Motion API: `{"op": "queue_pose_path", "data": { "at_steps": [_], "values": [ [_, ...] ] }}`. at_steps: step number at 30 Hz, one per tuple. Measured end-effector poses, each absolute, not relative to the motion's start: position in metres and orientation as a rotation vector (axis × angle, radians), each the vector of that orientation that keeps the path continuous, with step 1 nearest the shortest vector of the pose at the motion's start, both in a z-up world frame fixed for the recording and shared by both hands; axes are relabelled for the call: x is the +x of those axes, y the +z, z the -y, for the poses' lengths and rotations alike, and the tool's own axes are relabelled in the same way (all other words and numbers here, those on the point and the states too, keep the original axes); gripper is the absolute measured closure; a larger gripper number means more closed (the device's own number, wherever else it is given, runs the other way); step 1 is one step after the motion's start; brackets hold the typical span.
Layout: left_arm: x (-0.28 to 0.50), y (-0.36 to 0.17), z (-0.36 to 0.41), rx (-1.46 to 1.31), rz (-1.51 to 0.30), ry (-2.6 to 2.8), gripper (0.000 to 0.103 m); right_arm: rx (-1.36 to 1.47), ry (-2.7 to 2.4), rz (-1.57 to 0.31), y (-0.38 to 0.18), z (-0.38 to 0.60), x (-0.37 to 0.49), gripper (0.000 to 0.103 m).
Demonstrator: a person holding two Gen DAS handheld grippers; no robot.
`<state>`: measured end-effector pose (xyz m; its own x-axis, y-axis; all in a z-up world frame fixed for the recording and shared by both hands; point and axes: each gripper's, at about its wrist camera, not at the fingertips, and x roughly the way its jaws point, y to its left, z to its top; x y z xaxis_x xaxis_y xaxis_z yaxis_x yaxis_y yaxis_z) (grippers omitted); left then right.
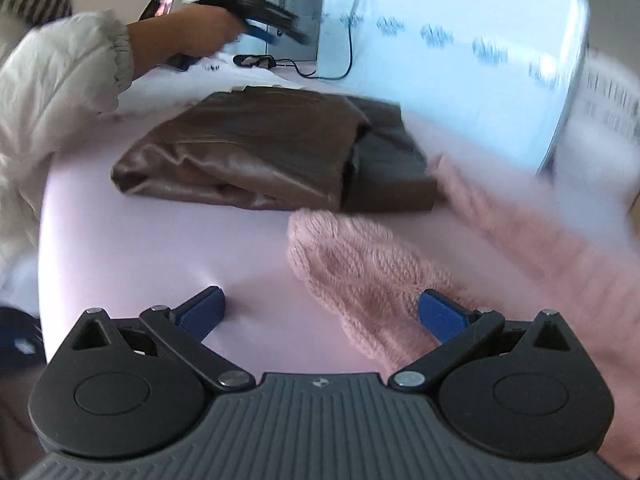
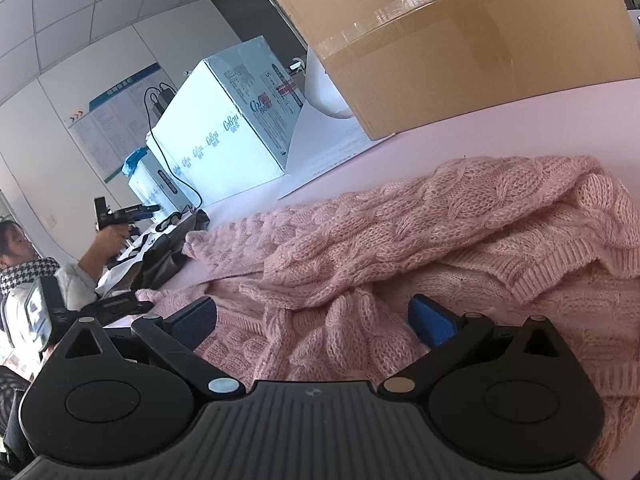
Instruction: Fold clothes
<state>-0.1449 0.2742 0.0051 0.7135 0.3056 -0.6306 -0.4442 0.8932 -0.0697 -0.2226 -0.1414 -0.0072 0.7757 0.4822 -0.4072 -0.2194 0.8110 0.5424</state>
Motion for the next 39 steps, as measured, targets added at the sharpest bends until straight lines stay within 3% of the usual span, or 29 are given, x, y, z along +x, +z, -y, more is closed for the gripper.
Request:
{"op": "queue_pose_path", "data": {
  "at_steps": [8, 10, 12, 14, 17, 32, 39],
  "values": [
    [-0.147, 0.019, -0.295, -0.430, -0.687, 0.344, 0.000, 0.489, 0.395, -0.567, -0.007, 0.141, -0.222, 0.000],
    [-0.147, 0.022, -0.301, -0.481, -0.694, 0.325, 0.014, 0.488, 0.395, -0.567, -0.007, 0.141, -0.222, 0.000],
    [-0.148, 0.025, -0.306, -0.533, -0.701, 0.306, 0.053, 0.488, 0.395, -0.567, -0.007, 0.141, -0.222, 0.000],
    [-0.148, 0.026, -0.310, -0.585, -0.706, 0.289, 0.081, 0.488, 0.395, -0.567, -0.007, 0.141, -0.222, 0.000],
    [-0.147, 0.021, -0.315, -0.670, -0.705, 0.276, 0.092, 0.488, 0.395, -0.567, -0.007, 0.141, -0.223, 0.000],
    [-0.162, 0.069, -0.244, -0.527, -0.563, 0.029, 0.097, 0.491, 0.396, -0.566, -0.007, 0.142, -0.223, 0.000],
    [-0.169, 0.079, -0.177, -0.431, -0.616, -0.259, 0.097, 0.492, 0.396, -0.566, -0.008, 0.142, -0.222, 0.000]
  ]
}}
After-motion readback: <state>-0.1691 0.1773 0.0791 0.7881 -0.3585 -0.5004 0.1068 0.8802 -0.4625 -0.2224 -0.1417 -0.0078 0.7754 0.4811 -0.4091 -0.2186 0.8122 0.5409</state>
